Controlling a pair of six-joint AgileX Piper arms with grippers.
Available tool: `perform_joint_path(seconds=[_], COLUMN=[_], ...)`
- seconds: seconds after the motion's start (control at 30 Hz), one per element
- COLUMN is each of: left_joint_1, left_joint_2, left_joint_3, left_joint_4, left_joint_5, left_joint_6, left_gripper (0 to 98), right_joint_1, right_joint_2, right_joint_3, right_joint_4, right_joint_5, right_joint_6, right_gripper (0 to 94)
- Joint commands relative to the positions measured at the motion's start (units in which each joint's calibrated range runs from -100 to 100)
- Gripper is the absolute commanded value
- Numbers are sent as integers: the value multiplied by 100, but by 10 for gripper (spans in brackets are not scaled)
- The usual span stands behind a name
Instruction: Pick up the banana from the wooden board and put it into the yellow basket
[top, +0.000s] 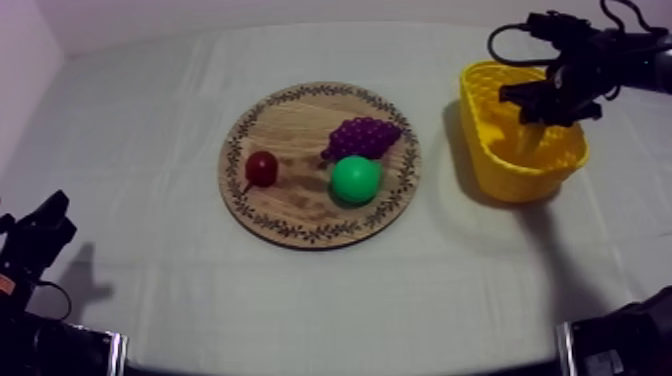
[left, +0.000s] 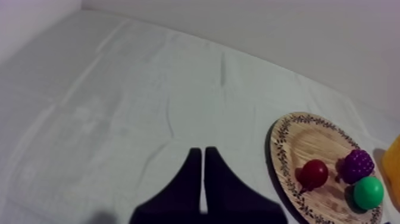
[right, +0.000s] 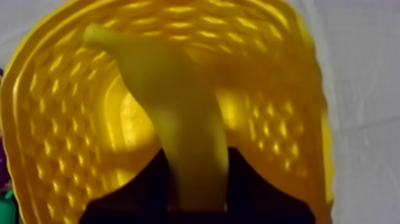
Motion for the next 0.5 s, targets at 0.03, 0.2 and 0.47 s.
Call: perform_joint_path(seconds=[0.03, 0.2, 0.47], left_joint_1=[0, 0, 0], left_joint_2=[-3, -3, -3], left_joint_3=[3, 3, 3], left_joint_4=[-2, -2, -2], left_joint_5=[0, 0, 0], left_joint_6=[0, 0, 0], left_gripper=[1, 1, 1], right_joint_1=[-40, -108, -136], right_joint_2=[64, 180, 248], right_joint_3=[23, 53, 12], right_joint_4=[69, 224, 288], right_joint_5=[-15, -44, -48], right_joint_6=[-83, -262, -329], right_gripper=[201, 291, 329])
